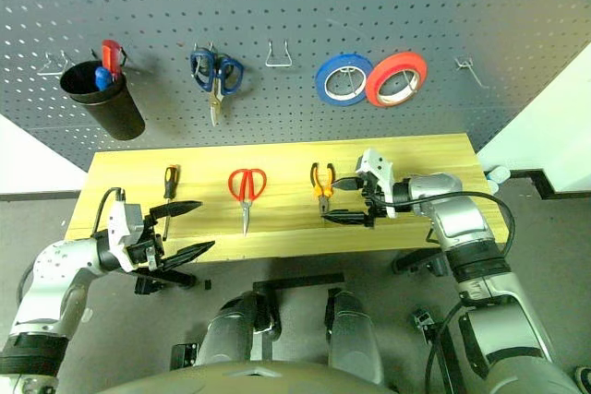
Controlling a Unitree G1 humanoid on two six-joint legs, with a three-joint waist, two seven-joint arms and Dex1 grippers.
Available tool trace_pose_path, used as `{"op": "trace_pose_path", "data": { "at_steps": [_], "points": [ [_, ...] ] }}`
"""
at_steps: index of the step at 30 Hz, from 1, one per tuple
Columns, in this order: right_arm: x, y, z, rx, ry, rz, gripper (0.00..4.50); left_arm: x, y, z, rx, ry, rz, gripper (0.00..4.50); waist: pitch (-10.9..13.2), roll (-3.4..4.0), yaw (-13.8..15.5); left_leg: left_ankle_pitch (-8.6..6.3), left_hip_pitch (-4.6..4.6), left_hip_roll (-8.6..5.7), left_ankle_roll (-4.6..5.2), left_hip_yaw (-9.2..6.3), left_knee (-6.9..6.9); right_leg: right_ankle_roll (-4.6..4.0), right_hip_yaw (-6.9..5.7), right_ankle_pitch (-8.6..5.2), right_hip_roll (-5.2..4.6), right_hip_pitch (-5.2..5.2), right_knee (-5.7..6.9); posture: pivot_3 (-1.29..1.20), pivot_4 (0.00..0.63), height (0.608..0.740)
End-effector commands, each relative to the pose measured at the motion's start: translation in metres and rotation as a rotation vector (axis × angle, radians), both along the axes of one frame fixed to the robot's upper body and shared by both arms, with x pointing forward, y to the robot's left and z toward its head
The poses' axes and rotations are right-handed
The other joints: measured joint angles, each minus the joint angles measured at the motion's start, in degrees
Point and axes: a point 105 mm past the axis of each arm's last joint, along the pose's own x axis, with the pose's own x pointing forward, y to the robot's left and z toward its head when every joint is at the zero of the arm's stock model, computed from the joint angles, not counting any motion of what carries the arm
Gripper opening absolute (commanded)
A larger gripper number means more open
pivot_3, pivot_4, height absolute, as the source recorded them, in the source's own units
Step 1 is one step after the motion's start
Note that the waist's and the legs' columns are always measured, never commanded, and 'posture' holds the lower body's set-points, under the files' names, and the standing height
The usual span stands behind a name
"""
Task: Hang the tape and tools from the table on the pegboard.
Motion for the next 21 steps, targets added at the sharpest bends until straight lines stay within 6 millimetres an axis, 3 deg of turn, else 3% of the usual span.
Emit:
{"op": "trace_pose_path", "data": {
  "at_steps": [1, 6, 10, 17, 21],
  "points": [
    [0.003, -0.008, 0.008, -0.003, -0.037, -0.026, 4.50, 0.004, -0.007, 0.004, -0.031, -0.009, 0.000, 4.47, 0.4, 0.02, 0.0, 0.00, 0.00, 0.00, 0.00, 0.00, 0.01, 0.00, 0.00, 0.00, 0.00, 0.01, 0.00, -0.01, 0.322, 0.730],
    [0.013, -0.023, 0.011, -0.023, -0.067, -0.111, 4.50, 0.008, -0.015, 0.005, -0.054, -0.005, -0.021, 4.47, 1.7, -0.09, -0.2, -0.02, -0.02, 0.00, 0.04, -0.12, 0.20, 0.00, -0.09, 0.00, -0.03, 0.10, 0.10, -0.02, 0.329, 0.730],
    [0.020, -0.045, 0.011, -0.078, -0.067, -0.196, 4.50, 0.011, -0.016, -0.003, 0.012, 0.002, -0.046, 4.47, 2.4, -0.02, -0.2, -0.03, -0.02, -0.02, 0.04, -0.14, 0.22, 0.01, -0.15, 0.00, -0.07, 0.12, 0.10, -0.02, 0.324, 0.730],
    [0.030, -0.079, 0.017, -0.162, -0.052, -0.333, 4.50, 0.017, -0.028, -0.001, 0.058, -0.011, -0.058, 4.47, 2.6, -0.01, -0.4, -0.03, -0.04, -0.02, 0.05, -0.15, 0.17, 0.01, -0.16, -0.01, -0.05, 0.11, 0.06, -0.02, 0.308, 0.730],
    [0.040, -0.103, 0.005, -0.293, -0.046, -0.440, 4.50, 0.022, -0.044, 0.006, 0.127, -0.001, -0.077, 4.47, 2.6, -0.01, -0.3, -0.03, -0.06, -0.02, 0.05, -0.15, 0.18, 0.01, -0.18, -0.01, -0.05, 0.11, 0.05, -0.03, 0.302, 0.730]
  ]
}}
